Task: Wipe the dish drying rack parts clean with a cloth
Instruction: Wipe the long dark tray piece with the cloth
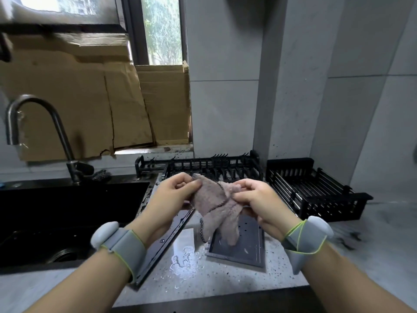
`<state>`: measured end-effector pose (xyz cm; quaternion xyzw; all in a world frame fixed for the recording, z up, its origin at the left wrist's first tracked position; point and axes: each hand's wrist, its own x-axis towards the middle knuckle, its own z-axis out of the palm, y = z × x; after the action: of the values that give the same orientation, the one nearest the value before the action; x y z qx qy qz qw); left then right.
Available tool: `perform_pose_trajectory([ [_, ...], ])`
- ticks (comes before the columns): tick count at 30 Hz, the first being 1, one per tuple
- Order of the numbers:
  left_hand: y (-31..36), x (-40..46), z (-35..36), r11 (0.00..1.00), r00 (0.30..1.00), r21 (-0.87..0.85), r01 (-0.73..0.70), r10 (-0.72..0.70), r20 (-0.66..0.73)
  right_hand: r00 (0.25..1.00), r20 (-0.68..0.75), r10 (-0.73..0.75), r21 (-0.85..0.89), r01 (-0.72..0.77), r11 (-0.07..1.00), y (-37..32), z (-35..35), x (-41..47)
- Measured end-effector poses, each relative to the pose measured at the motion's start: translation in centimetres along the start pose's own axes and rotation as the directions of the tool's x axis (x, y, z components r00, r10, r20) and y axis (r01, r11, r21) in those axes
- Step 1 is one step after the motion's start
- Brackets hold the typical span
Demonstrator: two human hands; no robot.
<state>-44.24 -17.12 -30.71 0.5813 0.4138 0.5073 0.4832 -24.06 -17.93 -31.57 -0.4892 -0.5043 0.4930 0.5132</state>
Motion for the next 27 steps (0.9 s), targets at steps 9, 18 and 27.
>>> perform_pose_trajectory([
  [9,-2.0,-1.9,-1.9,0.982,0.994,0.161,0.097,-0.089,-0.058,1.0,-0.018,0.011,0.057,-0.01,0.998,0.2,2.7,1.2],
  [18,-0.3,-2.2,-5.2,0.985,0.972,-0.117,0.125,-0.145,-0.186,0.989,-0.089,-0.121,-0.163,0.106,0.981,-0.1,4.3,2.6],
  [27,0.9,-3.4,-1.6,0.979,0.995,-0.196,0.052,-0.067,-0.074,0.945,0.113,-0.307,-0.285,0.327,0.901,2.0,8.3,-0.2],
])
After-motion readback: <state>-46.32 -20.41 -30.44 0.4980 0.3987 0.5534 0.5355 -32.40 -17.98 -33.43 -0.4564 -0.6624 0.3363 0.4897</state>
